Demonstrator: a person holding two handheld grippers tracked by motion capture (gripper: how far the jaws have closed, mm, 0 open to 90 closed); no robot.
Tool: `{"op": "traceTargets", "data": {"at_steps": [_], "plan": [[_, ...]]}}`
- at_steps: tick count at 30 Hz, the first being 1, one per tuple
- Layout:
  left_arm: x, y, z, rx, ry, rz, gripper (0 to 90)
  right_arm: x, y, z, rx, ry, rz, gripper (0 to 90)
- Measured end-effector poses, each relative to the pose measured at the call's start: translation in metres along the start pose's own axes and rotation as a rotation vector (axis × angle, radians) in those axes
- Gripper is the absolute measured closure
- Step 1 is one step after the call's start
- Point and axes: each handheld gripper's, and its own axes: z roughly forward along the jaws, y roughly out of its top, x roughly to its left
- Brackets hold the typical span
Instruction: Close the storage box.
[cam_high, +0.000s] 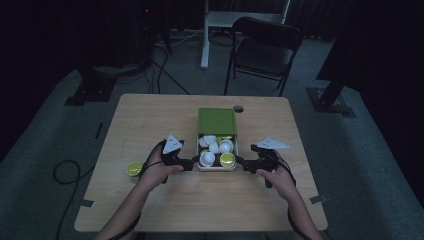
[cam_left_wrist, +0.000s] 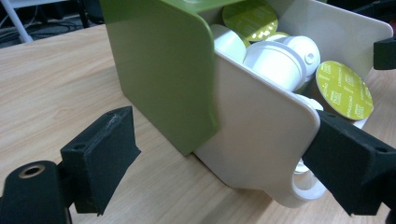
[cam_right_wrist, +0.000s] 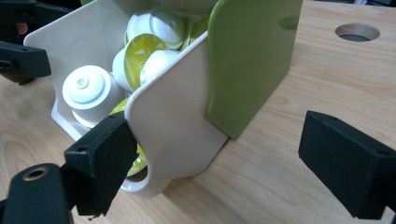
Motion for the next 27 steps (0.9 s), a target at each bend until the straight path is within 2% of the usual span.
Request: {"op": "traceTargets", "data": {"at_steps": [5, 13, 27], "plan": [[0.004, 0.003, 0.002, 0.002, 0.01, 0.003, 12.0, -0.001, 0.003, 0.003, -0.004, -0.004, 0.001, 11.4], [0.007, 0.003, 0.006, -0.001, 0.004, -0.019, 11.9, -0.005, 0.006, 0.006, 0.0, -0.01, 0.006, 11.4], [0.011, 0.009, 0.012, 0.012, 0.026, -0.002, 10.3, -0.009, 0.011, 0.012, 0.0, -0.027, 0.022, 11.3]]}}
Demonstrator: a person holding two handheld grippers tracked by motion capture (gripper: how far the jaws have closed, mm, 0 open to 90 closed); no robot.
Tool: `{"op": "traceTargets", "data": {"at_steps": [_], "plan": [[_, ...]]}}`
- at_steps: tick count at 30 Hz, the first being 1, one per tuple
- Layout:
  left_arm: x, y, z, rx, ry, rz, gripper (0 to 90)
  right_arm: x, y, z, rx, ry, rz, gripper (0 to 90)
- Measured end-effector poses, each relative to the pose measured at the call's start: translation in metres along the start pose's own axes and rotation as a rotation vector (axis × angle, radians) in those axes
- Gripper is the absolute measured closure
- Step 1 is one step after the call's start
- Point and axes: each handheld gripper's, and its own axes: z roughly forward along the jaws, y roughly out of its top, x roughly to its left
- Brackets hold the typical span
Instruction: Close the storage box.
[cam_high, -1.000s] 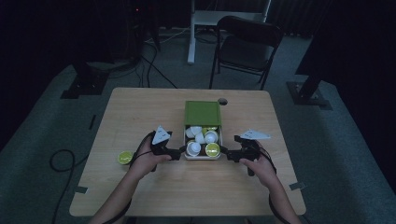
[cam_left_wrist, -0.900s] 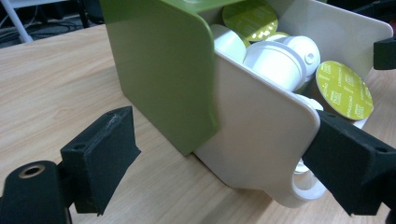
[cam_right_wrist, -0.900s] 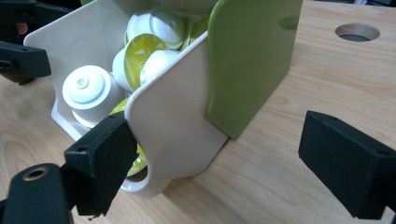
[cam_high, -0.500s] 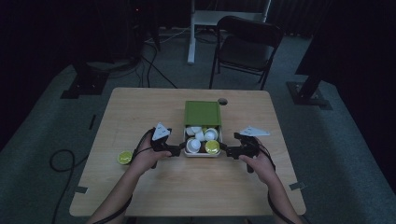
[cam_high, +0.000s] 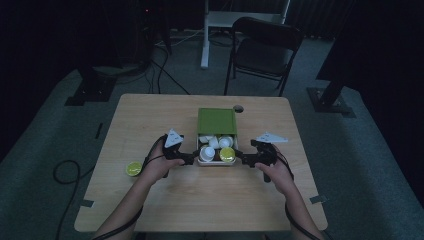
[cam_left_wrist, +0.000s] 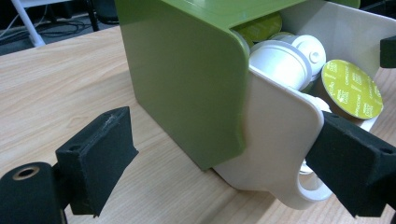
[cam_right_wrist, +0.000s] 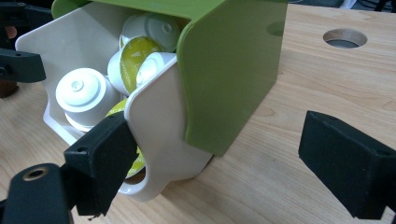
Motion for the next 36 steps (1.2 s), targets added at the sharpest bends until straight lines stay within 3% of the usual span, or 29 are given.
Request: {"op": "traceTargets", "data": {"at_steps": [13, 36], "plan": [[0.006, 0.003, 0.006, 0.002, 0.012, -0.02, 10.3, -0.005, 0.005, 0.006, 0.002, -0.013, 0.018, 10.8], [0.013, 0.01, 0.015, 0.005, 0.041, -0.015, 10.3, -0.01, 0.012, 0.017, 0.01, -0.039, 0.031, 10.7]]}}
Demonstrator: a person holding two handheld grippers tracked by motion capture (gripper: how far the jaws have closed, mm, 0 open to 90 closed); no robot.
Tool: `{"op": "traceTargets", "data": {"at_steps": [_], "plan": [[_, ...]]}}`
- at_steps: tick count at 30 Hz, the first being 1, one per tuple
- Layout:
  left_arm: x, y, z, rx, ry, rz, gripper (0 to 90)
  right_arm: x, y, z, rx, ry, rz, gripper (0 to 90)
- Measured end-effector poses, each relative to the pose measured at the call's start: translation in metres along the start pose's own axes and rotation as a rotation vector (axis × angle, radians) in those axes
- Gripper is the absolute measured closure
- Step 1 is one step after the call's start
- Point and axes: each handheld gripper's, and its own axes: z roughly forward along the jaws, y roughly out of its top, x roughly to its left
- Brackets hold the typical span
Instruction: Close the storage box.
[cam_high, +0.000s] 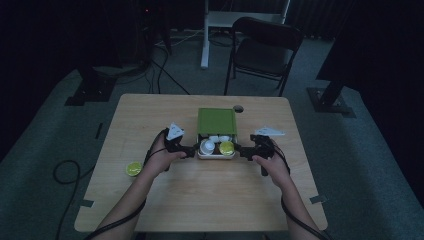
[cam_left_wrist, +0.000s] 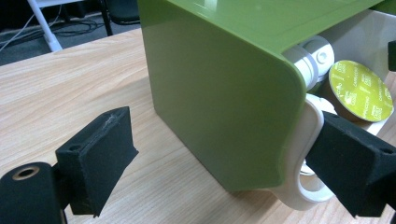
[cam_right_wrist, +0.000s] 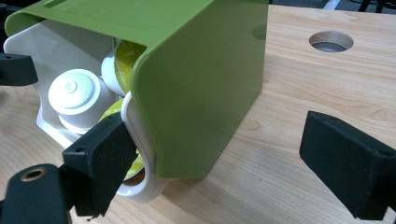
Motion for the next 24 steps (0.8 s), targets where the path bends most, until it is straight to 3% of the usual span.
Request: {"op": "traceTargets", "data": {"at_steps": [18, 24], "plan": [[0.0013, 0.0037, 0.0037, 0.007, 0.024, 0.008, 10.5, -0.0021, 0.0019, 0.0058, -0.004, -0.015, 0.017, 10.7], [0.0021, 0.0034, 0.0051, 0.008, 0.027, -0.018, 10.5, -0.0021, 0.0023, 0.0068, -0.005, -0.022, 0.022, 10.7]]}}
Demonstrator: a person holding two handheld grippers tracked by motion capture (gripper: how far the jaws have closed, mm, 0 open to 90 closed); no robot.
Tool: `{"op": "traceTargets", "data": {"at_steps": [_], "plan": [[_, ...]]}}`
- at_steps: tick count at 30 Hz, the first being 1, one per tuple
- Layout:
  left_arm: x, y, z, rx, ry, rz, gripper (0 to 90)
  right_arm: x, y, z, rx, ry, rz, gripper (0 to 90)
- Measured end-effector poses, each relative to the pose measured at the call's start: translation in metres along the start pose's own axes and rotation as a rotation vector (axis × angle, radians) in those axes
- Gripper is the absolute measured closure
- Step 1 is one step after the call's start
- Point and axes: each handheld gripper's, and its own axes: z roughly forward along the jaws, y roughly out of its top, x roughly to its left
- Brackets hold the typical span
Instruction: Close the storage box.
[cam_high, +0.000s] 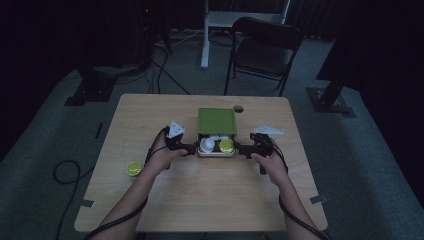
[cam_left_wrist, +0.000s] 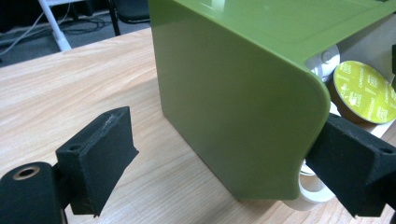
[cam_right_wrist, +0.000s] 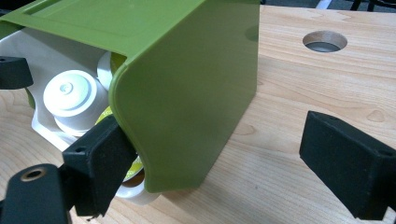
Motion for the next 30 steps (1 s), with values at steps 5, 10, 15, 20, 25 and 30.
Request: {"op": "traceTargets", "data": {"at_steps": [5, 10, 15, 20, 25, 30], "plan": [[0.0005, 0.0004, 0.0008, 0.0, 0.0, 0.005, 10.4, 0.0002, 0.001, 0.0008, 0.007, -0.007, 0.005, 10.7], [0.0003, 0.002, 0.0012, 0.012, 0.013, -0.005, 10.4, 0.0006, 0.0016, 0.0013, 0.009, -0.014, 0.001, 10.2], [-0.0011, -0.0008, 0.0015, 0.005, -0.002, 0.02, 14.4, 0.0007, 0.0, 0.0017, 0.007, -0.011, 0.012, 10.3], [-0.0051, -0.0022, -0.0008, -0.031, -0.015, 0.016, 14.3, 0.0017, -0.0012, 0.0028, 0.0, -0.015, 0.01, 10.3], [-0.0064, -0.0014, -0.004, -0.028, -0.024, 0.017, 14.3, 0.0049, -0.0017, 0.0036, -0.003, -0.008, 0.002, 10.3], [-0.0075, -0.0021, -0.0066, -0.032, -0.038, 0.004, 14.3, 0.0074, -0.0009, 0.002, -0.019, -0.007, -0.007, 10.3]]}}
